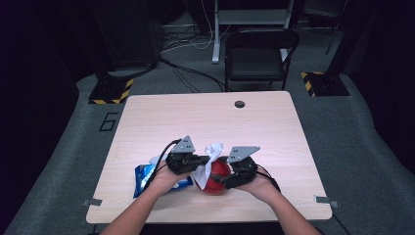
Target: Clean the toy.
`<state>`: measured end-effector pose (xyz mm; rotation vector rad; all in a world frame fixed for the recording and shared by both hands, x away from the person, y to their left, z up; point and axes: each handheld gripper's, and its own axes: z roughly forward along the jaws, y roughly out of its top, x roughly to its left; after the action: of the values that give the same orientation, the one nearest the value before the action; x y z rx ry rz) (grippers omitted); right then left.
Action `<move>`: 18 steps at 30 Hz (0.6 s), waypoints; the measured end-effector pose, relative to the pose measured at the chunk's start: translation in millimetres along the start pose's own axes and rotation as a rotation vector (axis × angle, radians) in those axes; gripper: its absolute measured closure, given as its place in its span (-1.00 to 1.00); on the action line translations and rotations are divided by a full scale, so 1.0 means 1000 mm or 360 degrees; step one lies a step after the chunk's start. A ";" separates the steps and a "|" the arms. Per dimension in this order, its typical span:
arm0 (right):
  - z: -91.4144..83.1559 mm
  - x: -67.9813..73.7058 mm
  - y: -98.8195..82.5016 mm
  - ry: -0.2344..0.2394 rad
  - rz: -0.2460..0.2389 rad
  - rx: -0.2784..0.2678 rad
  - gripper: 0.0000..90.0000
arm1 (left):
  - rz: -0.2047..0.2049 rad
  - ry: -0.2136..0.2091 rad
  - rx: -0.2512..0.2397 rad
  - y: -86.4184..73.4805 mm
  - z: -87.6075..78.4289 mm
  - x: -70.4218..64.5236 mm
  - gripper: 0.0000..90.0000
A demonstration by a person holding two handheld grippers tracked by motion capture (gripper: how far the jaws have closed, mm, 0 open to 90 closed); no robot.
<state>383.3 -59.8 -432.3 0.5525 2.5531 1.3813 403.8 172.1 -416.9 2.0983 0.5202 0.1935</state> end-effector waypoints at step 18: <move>-0.052 0.000 -0.028 -0.0050 0.0053 -0.0048 -0.41 | 0.0040 -0.0061 0.0031 -0.001 0.025 -0.012 0.98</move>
<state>359.1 -113.3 -427.1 0.6096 2.5054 1.4085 401.1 147.9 -430.5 2.1244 0.4751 0.1628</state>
